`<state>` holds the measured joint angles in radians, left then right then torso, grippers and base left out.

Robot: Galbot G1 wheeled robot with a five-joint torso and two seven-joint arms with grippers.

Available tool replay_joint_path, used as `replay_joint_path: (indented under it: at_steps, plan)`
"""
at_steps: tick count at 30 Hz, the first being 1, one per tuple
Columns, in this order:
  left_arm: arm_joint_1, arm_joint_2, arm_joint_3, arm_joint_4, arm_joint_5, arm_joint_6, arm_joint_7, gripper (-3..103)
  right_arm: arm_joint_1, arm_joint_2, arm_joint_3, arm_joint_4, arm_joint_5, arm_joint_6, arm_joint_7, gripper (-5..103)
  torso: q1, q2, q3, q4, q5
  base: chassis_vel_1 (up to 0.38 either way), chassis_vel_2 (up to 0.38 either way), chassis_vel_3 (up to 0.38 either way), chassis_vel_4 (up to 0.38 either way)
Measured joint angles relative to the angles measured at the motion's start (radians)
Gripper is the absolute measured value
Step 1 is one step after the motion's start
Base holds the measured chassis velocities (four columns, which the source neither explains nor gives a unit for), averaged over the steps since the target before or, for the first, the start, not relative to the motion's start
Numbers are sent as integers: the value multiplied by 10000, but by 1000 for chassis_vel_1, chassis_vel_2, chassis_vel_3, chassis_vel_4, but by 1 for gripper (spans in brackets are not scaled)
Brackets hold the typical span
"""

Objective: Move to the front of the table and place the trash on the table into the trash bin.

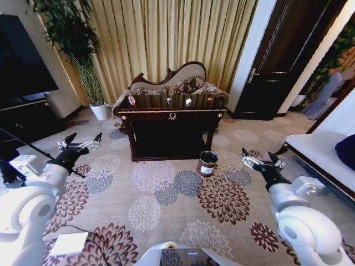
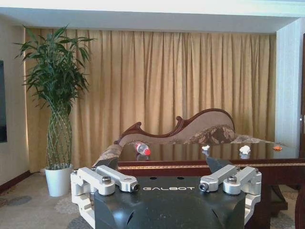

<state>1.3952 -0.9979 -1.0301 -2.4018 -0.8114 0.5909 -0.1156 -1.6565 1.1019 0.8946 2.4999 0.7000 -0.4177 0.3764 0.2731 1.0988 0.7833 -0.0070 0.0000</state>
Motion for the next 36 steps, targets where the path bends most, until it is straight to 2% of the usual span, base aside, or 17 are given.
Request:
replay_joint_path:
  at_steps: [36]
  plan:
    - [58, 13, -80, 29, -1, -42, 48, 100, -59, 71, -51, 0, -93, -3, -32, 100, 0, 0, 0, 0, 0, 0, 0, 0, 0]
